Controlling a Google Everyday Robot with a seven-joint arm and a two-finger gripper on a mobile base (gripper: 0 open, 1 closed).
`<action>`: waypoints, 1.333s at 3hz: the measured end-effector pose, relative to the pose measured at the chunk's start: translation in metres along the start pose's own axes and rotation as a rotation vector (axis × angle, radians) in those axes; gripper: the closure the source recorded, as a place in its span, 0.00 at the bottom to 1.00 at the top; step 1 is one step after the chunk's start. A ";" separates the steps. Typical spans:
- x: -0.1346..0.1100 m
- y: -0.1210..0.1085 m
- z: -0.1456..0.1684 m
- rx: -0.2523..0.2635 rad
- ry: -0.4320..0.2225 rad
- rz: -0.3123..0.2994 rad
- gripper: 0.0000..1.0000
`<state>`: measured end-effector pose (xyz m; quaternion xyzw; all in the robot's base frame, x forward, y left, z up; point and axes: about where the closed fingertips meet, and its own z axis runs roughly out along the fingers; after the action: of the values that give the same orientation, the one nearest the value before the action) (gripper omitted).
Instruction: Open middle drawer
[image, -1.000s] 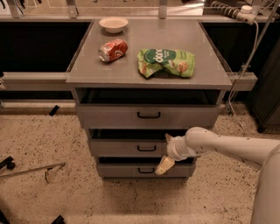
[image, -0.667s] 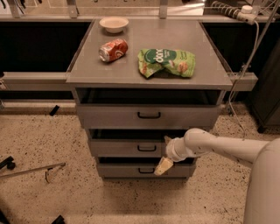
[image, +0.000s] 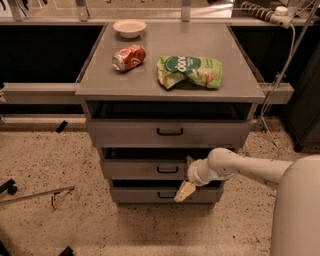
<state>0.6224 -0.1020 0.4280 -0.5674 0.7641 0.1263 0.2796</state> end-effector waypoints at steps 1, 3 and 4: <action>-0.003 0.004 0.004 -0.015 -0.004 -0.004 0.00; -0.042 0.011 0.017 -0.006 -0.070 -0.124 0.00; -0.042 0.011 0.017 -0.006 -0.070 -0.124 0.00</action>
Offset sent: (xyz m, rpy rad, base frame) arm -0.0021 0.0512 -0.0126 0.0499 -0.0899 0.1332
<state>0.6255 -0.0563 0.4371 -0.6097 0.7168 0.1308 0.3119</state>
